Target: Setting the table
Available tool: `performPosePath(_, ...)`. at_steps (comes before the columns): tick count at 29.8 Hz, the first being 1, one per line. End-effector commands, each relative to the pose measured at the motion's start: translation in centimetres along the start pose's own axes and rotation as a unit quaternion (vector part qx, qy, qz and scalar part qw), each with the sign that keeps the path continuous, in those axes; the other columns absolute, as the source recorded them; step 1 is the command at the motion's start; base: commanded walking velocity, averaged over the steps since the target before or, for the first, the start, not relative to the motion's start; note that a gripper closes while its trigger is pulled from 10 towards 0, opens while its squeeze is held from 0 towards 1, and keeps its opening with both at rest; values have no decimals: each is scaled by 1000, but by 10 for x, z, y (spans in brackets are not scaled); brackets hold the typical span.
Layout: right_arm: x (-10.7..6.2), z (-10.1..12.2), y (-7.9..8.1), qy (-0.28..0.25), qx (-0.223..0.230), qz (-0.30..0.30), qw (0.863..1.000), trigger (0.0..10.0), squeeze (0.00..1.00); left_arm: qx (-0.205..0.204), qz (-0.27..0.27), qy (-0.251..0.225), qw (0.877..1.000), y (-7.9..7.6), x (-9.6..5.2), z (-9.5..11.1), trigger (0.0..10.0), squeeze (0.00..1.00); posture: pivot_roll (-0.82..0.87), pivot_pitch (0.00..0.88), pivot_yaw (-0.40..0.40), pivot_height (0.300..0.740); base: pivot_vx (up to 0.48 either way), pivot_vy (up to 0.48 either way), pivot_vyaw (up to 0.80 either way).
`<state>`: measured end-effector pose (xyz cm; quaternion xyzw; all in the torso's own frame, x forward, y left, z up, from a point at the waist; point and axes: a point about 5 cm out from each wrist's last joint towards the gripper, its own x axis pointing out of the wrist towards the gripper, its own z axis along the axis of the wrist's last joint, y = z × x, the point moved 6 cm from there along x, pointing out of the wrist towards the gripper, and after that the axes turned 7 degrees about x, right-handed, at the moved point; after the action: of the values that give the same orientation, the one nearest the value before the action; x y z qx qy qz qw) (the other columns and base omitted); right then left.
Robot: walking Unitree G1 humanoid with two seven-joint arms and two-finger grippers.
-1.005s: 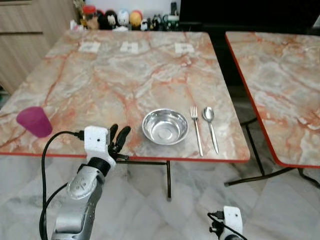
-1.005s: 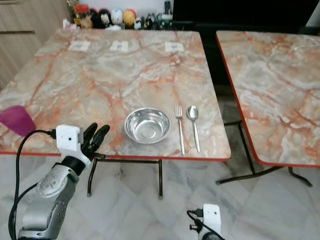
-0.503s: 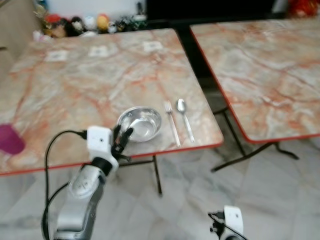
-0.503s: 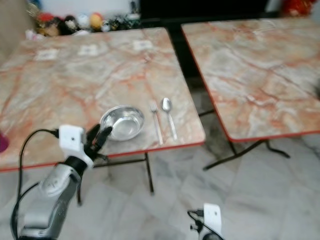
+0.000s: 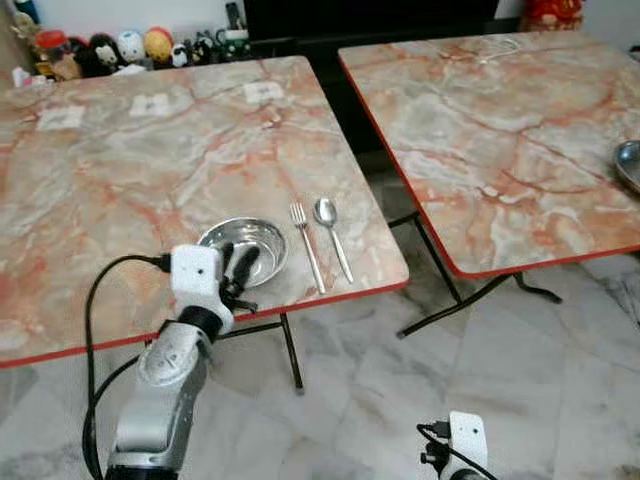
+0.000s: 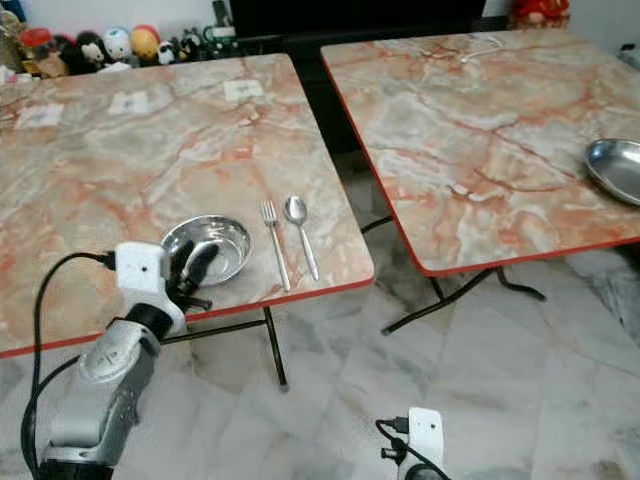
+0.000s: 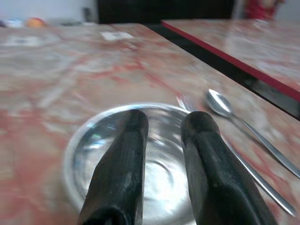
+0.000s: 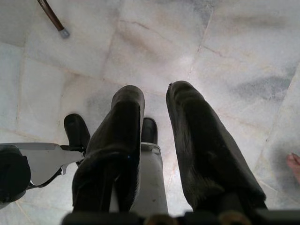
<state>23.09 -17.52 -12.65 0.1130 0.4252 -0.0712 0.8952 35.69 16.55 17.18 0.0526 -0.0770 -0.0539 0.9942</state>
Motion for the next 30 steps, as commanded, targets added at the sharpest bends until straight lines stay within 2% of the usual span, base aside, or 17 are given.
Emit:
performPosePath(1,-1,-6,0,9,2,-1,1000,10000,0,-7,38,19,999,14,3,-8,10000,0,52,103,15,740,0,0,0)
performPosePath(4,-1,-6,1,9,3,0,1000,10000,0,-18,51,18,998,18,7,-7,10000,39,49,102,16,740,0,0,0)
performPosePath(5,-1,-6,1,9,3,0,1000,10000,0,-21,52,17,998,18,8,-6,10000,1000,51,101,17,740,0,0,0)
performPosePath(8,-1,-6,1,9,4,-1,1000,10000,0,-26,65,26,997,21,15,-7,10000,1000,50,101,18,740,0,0,0)
performPosePath(10,-1,-6,1,9,4,-1,1000,10000,0,-12,78,36,996,27,20,-10,10000,1000,46,101,19,740,0,0,0)
performPosePath(14,-1,-6,2,8,5,-1,1000,10000,0,-9,100,51,994,35,27,-12,10000,1000,47,101,20,740,0,0,0)
performPosePath(21,-1,-6,2,9,6,-2,1000,10000,0,9,137,129,982,46,35,-38,10000,1000,38,99,25,740,0,0,0)
performPosePath(22,-1,-6,2,9,6,-2,1000,10000,0,5,148,136,980,49,35,-41,10000,224,38,100,26,740,0,0,0)
performPosePath(23,-1,-6,2,9,7,-3,1000,10000,0,1,152,140,978,50,35,-43,10000,0,38,102,26,740,0,0,0)
performPosePath(25,-1,-7,2,10,7,-3,1000,10000,0,-2,150,143,978,50,36,-44,10000,0,37,101,27,740,0,0,0)
performPosePath(30,-1,-8,2,10,8,-4,1000,10000,0,-36,157,144,976,55,40,-41,10000,0,40,104,29,740,0,0,0)
